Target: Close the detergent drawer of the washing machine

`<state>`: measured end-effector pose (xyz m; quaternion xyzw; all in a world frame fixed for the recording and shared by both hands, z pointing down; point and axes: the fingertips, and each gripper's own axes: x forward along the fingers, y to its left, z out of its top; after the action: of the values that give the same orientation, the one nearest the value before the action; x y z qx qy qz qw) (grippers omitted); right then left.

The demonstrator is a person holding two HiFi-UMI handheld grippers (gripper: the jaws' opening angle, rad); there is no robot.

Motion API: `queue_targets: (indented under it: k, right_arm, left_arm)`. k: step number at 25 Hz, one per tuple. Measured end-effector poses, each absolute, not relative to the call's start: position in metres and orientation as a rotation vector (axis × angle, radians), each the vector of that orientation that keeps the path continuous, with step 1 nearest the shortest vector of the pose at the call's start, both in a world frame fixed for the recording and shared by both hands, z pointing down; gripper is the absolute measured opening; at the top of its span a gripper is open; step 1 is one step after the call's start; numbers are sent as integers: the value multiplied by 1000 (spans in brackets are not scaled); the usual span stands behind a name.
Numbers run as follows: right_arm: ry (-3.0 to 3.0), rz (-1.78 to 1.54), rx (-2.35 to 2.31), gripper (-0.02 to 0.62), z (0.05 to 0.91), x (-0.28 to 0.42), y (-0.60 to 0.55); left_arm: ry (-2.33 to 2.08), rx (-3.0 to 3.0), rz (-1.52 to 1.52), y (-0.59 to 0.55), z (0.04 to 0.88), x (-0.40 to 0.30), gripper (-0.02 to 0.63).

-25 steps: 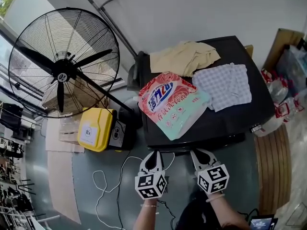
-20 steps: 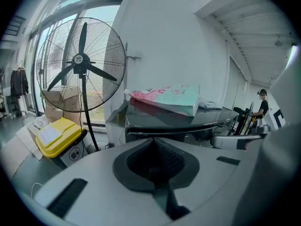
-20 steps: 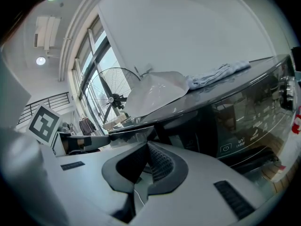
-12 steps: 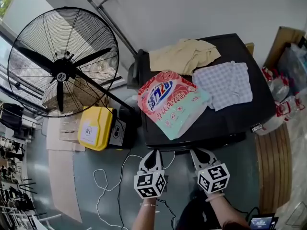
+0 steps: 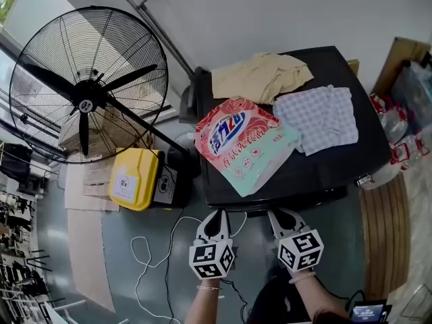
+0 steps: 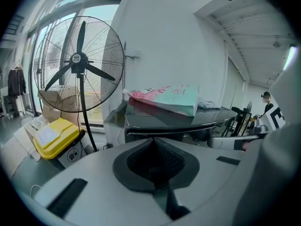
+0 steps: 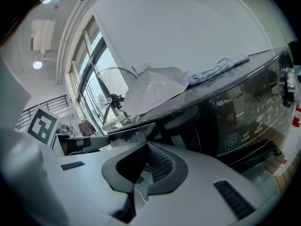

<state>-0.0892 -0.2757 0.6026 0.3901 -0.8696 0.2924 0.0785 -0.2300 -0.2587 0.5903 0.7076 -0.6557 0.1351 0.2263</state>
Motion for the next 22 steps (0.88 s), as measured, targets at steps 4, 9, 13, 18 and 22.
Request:
queue_targets:
  k: [4, 9, 13, 18, 22]
  right_arm:
    - [-2595, 889, 1196, 25, 601, -87, -287]
    - [-2601, 873, 1164, 25, 601, -89, -287]
    - [-2594, 876, 1172, 25, 604, -90, -286]
    - [-2590, 868, 1175, 25, 605, -91, -286]
    - [-2576, 877, 1174, 25, 606, -92, -286]
  left_arm:
    - [-1803, 1941, 378, -270, 592, -233, 18]
    - [-1810, 1946, 347, -270, 590, -233, 18]
    - [-1793, 1965, 356, -270, 591, -233, 18]
    - [-1787, 1956, 353, -270, 591, -233, 18]
    - [-1787, 1953, 365, -269, 591, -234, 18]
